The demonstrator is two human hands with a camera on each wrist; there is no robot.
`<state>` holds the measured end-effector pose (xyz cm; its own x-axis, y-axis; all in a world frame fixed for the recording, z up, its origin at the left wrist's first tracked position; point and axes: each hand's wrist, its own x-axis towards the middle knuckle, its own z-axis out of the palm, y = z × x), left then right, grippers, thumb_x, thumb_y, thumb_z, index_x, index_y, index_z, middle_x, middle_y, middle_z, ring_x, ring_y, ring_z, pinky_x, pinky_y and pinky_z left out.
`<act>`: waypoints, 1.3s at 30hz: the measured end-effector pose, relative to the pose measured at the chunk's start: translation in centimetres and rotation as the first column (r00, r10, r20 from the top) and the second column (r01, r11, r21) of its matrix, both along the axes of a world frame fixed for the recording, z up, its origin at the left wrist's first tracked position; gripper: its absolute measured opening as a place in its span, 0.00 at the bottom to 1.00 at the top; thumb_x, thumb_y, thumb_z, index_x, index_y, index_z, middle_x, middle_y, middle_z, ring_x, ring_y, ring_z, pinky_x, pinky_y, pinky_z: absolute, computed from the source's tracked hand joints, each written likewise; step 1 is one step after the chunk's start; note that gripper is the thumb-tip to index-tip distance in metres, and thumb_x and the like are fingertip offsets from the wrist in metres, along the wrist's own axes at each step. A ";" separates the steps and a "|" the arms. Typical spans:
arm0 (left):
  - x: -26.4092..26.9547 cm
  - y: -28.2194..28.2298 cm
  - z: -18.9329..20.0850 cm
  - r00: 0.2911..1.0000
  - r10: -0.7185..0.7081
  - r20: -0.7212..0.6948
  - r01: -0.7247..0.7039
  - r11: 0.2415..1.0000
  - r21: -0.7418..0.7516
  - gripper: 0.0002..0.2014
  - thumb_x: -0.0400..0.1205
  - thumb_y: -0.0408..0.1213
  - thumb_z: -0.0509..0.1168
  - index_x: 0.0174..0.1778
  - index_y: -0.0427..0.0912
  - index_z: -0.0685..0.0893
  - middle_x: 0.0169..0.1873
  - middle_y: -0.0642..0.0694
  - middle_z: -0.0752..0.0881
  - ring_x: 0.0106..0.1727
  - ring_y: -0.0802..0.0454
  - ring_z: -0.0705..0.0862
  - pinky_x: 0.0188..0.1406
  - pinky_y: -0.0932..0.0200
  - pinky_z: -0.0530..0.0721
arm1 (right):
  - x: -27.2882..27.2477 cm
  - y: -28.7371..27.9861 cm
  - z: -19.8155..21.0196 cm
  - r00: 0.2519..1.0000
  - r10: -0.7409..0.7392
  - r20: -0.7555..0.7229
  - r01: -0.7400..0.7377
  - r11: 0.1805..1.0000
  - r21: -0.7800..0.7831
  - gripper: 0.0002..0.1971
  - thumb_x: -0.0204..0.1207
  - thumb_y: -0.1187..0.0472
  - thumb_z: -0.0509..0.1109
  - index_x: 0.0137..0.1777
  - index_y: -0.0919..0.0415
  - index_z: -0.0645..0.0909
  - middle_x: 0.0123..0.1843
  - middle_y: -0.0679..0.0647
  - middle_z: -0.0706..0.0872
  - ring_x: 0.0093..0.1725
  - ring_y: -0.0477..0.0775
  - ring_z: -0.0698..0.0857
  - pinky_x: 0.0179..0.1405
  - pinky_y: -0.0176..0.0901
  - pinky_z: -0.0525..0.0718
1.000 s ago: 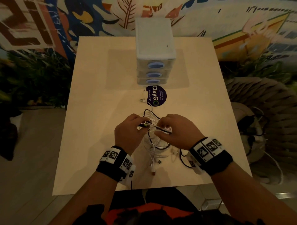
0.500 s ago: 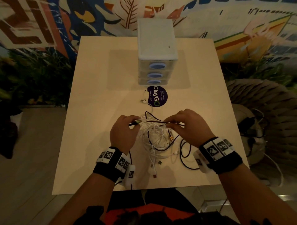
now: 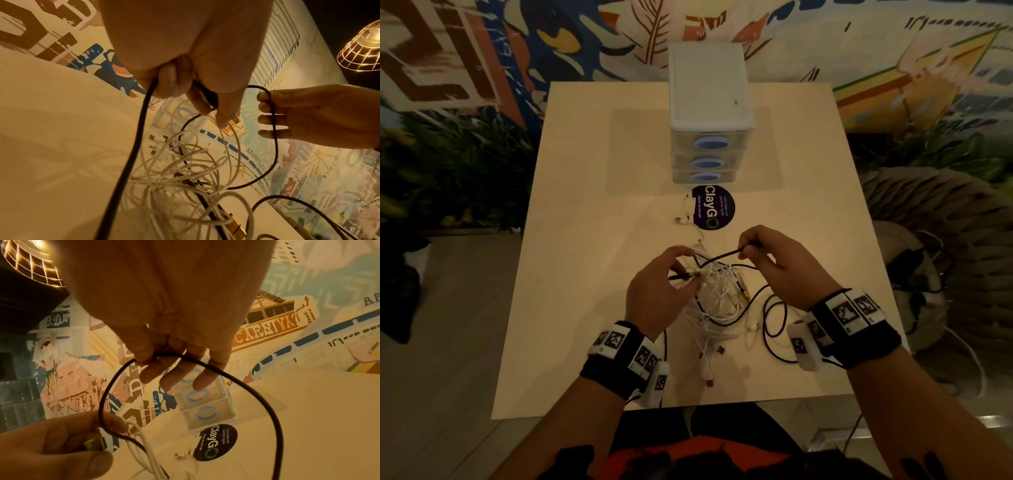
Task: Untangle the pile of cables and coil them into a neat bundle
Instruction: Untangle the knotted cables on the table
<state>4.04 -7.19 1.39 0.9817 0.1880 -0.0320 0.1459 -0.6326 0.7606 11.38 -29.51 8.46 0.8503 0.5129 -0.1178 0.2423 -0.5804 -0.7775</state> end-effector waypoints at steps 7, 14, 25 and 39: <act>0.2 0.5 -0.1 0.979 0.048 0.197 -0.063 0.995 0.071 0.08 0.78 0.45 0.78 0.53 0.58 0.92 0.49 0.59 0.89 0.49 0.63 0.88 0.44 0.55 0.89 | -0.2 -0.4 1.0 0.999 0.034 -0.002 -0.034 0.991 -0.126 0.04 0.77 0.55 0.68 0.48 0.47 0.83 0.42 0.43 0.88 0.46 0.44 0.86 0.52 0.46 0.84; 0.3 -0.5 1.4 0.980 -0.039 0.197 0.024 0.996 0.082 0.06 0.79 0.48 0.77 0.50 0.55 0.92 0.46 0.58 0.90 0.48 0.63 0.88 0.46 0.55 0.88 | 0.4 1.2 1.7 0.991 0.102 -0.087 -0.122 0.953 -0.279 0.19 0.73 0.63 0.69 0.61 0.43 0.82 0.51 0.41 0.91 0.52 0.47 0.87 0.55 0.45 0.83; 0.9 0.0 -0.9 0.999 -0.029 0.038 0.023 0.986 0.165 0.11 0.80 0.53 0.74 0.55 0.55 0.91 0.48 0.54 0.91 0.50 0.53 0.89 0.45 0.56 0.86 | 0.2 5.4 1.9 0.968 0.198 0.153 -0.173 0.971 -0.164 0.09 0.88 0.53 0.63 0.59 0.53 0.84 0.44 0.41 0.81 0.42 0.43 0.77 0.40 0.39 0.70; 1.6 0.5 1.3 0.963 0.155 0.222 -0.100 0.965 -0.241 0.05 0.79 0.39 0.77 0.49 0.51 0.91 0.44 0.57 0.90 0.51 0.59 0.89 0.56 0.58 0.87 | 1.4 0.8 1.7 0.995 -0.077 0.064 0.092 0.956 -0.277 0.15 0.91 0.49 0.53 0.59 0.48 0.81 0.33 0.45 0.82 0.39 0.53 0.83 0.42 0.50 0.80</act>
<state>5.60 -6.71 2.66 0.9343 0.3267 0.1423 0.0121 -0.4282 0.9036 12.82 -28.74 10.16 0.8979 0.3919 -0.2005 0.2190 -0.7928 -0.5688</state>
